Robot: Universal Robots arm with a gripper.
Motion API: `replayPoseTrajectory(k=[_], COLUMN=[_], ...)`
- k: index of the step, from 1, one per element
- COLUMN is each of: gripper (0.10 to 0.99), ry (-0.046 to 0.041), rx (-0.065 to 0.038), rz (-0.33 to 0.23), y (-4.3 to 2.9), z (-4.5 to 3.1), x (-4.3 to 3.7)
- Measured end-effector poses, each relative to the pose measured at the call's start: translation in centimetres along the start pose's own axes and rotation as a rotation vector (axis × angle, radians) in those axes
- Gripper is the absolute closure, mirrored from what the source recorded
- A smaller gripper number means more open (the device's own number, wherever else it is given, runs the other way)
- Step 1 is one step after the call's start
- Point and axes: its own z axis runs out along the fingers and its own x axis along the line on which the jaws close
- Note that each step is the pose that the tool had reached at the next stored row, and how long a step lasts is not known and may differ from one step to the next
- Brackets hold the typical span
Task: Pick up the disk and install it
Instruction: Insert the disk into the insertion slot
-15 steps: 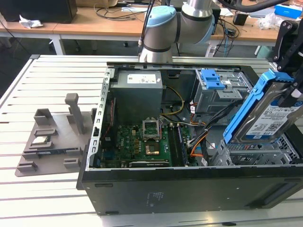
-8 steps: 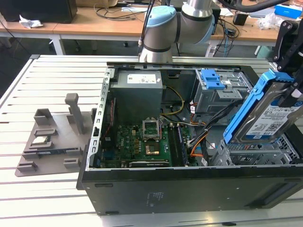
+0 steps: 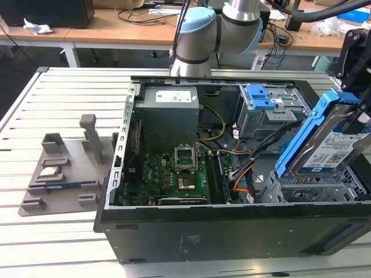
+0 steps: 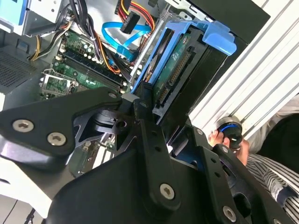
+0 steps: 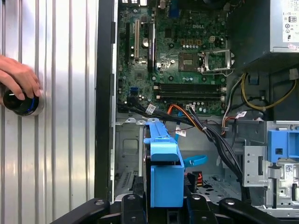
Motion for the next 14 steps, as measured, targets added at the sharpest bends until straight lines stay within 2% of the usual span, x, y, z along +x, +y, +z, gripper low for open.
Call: replayPoseTrajectory(k=[5,7,14], gripper=[0.722,0.722,0.722], ry=[-0.0004,-0.0004,-0.0005], rx=[0.0,0.0,0.0], rz=[0.02,0.02,0.02], y=[-0.47,-0.49,-0.52], z=[0.37,0.89,1.75], x=[-0.02,0.04,0.32])
